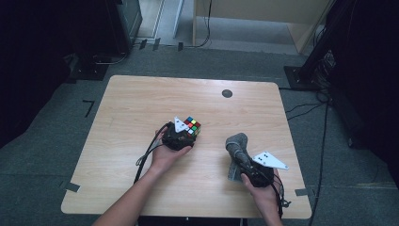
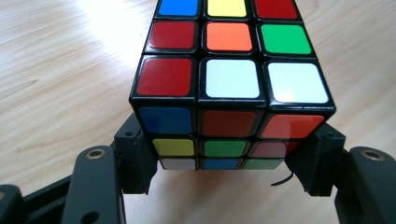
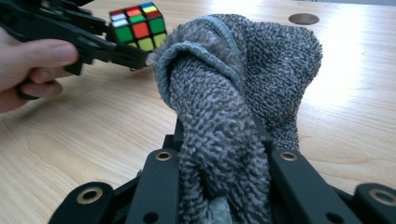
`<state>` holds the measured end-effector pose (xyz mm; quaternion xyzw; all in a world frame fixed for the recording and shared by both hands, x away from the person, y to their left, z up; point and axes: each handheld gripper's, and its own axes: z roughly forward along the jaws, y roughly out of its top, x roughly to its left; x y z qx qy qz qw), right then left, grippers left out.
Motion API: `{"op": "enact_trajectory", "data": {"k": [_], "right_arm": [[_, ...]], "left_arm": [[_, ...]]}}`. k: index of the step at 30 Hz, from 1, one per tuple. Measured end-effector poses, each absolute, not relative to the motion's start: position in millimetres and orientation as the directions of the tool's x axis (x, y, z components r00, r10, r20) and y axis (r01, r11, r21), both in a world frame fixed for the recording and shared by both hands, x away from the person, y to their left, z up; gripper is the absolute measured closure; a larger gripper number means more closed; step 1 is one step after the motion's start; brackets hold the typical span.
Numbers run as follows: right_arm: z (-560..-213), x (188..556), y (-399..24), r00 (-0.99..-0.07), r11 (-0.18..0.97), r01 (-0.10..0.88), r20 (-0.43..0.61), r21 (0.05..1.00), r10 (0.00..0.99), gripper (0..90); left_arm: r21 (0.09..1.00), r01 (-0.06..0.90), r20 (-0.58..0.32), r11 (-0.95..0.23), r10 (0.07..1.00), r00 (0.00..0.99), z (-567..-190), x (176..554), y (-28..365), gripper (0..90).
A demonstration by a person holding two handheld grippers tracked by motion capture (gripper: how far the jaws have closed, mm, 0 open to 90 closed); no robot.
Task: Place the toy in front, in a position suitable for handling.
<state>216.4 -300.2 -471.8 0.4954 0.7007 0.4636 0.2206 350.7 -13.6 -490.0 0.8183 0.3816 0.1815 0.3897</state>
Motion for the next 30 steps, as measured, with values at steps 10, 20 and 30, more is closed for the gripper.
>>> {"op": "enact_trajectory", "data": {"k": [10, 20, 30], "right_arm": [[-467.1, 211.5, -291.1, -0.432, 0.078, 0.46, 0.147, 0.884, 0.89, 73.6], [-464.6, 207.9, -287.7, -0.438, 0.07, 0.448, 0.15, 0.891, 0.886, 73.6], [-456.1, 211.9, -270.3, -0.48, 0.115, 0.429, 0.119, 0.896, 0.869, 73.5]], "left_arm": [[0.803, 0.45, -0.04, -0.391, 0.717, 0.696, -476.8, 308.7, 5.3, 34.6], [0.804, 0.419, -0.019, -0.421, 0.687, 0.727, -466.2, 291.9, 6.0, 34.6], [0.83, 0.393, -0.006, -0.395, 0.699, 0.715, -455.8, 274.0, 32.0, 34.6]]}}
